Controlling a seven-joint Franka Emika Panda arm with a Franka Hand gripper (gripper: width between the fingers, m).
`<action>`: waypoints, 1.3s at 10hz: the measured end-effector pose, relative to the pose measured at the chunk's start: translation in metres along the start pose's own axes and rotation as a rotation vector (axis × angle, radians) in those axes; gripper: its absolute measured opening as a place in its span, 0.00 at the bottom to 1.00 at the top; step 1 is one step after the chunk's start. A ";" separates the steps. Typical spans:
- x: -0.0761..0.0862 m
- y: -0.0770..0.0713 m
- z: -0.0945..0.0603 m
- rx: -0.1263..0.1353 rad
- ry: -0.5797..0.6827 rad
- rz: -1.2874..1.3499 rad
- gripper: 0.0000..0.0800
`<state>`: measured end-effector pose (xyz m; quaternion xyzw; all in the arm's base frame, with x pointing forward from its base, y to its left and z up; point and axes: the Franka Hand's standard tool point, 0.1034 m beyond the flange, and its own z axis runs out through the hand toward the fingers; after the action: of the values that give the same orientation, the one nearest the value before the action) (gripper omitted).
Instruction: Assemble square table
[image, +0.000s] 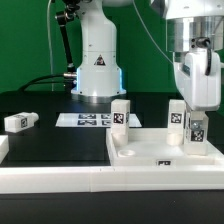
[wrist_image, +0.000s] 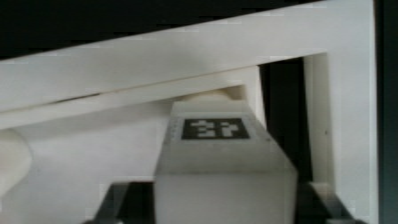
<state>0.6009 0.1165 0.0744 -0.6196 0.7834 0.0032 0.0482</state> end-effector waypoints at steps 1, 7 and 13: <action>-0.001 0.000 0.000 0.007 -0.010 0.104 0.36; -0.004 0.000 0.001 0.012 -0.040 0.161 0.63; -0.003 0.001 0.004 0.047 -0.041 -0.126 0.81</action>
Offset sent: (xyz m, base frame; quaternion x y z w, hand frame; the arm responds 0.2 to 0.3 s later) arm -0.0051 -0.0010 -0.0009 -0.0068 -0.0203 0.2202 0.9752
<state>0.6004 0.1198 0.0702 -0.6664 0.7414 -0.0057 0.0789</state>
